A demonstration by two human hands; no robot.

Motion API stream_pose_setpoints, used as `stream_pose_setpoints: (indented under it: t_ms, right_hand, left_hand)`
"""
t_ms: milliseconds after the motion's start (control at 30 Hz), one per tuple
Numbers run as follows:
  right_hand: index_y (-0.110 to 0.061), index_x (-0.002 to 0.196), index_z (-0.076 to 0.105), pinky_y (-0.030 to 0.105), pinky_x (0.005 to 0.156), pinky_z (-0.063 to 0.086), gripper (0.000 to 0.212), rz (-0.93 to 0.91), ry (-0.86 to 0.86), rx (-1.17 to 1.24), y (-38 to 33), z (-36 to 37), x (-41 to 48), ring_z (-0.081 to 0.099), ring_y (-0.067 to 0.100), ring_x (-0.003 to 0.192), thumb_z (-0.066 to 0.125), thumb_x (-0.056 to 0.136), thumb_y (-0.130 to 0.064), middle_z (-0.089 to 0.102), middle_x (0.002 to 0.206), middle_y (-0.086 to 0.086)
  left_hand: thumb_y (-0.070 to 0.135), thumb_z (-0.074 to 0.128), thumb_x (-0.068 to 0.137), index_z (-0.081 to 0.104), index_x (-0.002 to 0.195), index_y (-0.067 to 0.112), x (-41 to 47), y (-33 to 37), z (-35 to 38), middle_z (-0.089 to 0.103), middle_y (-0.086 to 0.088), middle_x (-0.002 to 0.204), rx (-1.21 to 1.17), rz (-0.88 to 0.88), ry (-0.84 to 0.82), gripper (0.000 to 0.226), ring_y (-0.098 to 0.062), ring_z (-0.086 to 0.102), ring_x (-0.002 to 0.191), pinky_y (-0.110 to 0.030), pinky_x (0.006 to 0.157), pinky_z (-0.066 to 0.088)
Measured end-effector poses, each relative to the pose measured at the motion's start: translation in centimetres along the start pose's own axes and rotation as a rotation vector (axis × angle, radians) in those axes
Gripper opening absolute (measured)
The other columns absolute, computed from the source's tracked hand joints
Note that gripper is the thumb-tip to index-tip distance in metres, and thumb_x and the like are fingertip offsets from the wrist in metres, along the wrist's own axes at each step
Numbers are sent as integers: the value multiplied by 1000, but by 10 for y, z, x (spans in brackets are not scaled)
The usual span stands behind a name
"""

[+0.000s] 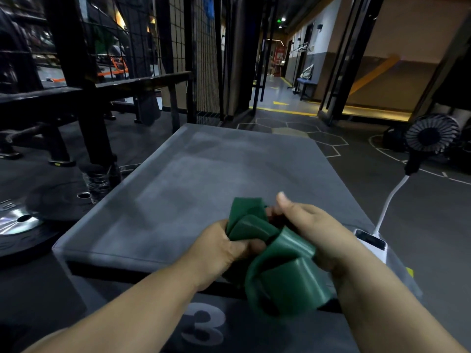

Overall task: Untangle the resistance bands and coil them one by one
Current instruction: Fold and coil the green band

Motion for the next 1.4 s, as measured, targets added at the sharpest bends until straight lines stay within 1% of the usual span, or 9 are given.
stream_pose_setpoints:
  t_ms: [200, 367, 533, 733, 900, 1000, 1100, 1300, 1400]
  right_hand:
    - [-25, 80, 61, 30, 70, 48, 65, 41, 137, -70, 8, -34, -4, 58, 11, 68, 50, 52, -82, 59, 77, -8]
    - [-20, 115, 54, 34, 72, 59, 94, 97, -10, -102, 27, 0, -4, 71, 16, 85, 75, 46, -80, 67, 111, 4]
    - [-9, 110, 55, 30, 64, 54, 68, 40, -56, 199, 22, 20, -2, 70, 17, 76, 87, 62, -44, 72, 87, 1]
    - [-11, 96, 57, 35, 65, 55, 61, -172, 12, 250, 6, 7, 7, 66, 21, 76, 87, 44, -23, 68, 81, 5]
    - [-16, 90, 52, 23, 56, 55, 55, -307, 100, 391, -14, -46, 12, 63, 13, 62, 83, 46, -3, 62, 68, 0]
    - [-18, 90, 54, 27, 59, 57, 83, -389, 157, 431, -21, -74, 12, 65, 16, 65, 99, 20, -23, 64, 72, 1]
    - [-19, 93, 55, 25, 59, 57, 87, -455, 163, 449, -26, -87, 11, 66, 13, 66, 100, 20, -31, 66, 73, -3]
    - [-35, 83, 69, 19, 66, 53, 59, -543, 16, 59, -29, -59, 4, 62, 4, 77, 97, 33, -49, 65, 86, -13]
    - [-34, 85, 66, 15, 86, 44, 45, -569, 9, -217, -24, -35, 1, 58, 6, 94, 83, 56, -64, 58, 95, -7]
  left_hand:
    - [31, 87, 61, 74, 94, 18, 4, 1, -49, 76, -2, 89, 25, 28, 411, 38, -23, 72, 87, -36, 80, 57]
    - [34, 81, 71, 71, 89, 28, -6, 18, -72, 75, 8, 81, 119, 83, 647, 22, -11, 70, 79, -30, 71, 55]
    - [28, 77, 79, 69, 94, 28, -5, 29, -63, 74, 11, 84, 220, 139, 572, 18, 2, 67, 77, -12, 67, 50]
    - [48, 89, 55, 71, 93, 24, -5, 27, -68, 76, 5, 84, 117, 90, 558, 48, -15, 72, 81, -40, 80, 58]
    - [42, 76, 57, 74, 91, 23, 1, 36, -58, 76, 6, 90, 126, 46, 316, 39, -13, 72, 87, -26, 80, 54]
    - [43, 87, 54, 76, 90, 20, 3, 22, -48, 76, 0, 93, 118, -86, 117, 44, -18, 71, 89, -33, 88, 52]
    - [53, 93, 38, 78, 85, 16, 1, 7, -39, 74, -10, 92, 16, -197, -1, 62, -24, 70, 84, -44, 90, 52]
    - [41, 98, 20, 79, 82, 7, 0, 8, -39, 74, -16, 89, -443, -209, 31, 73, -27, 73, 77, -34, 64, 59]
    - [36, 99, 18, 79, 84, 8, 1, 18, -45, 74, -16, 93, -536, -115, 86, 75, -26, 73, 81, -33, 63, 59]
Point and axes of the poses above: each hand's wrist, its own x-axis towards the middle knuckle, its own z-axis out of the palm, y = z × x, the point moved 10 cm from there along x, towards the middle knuckle
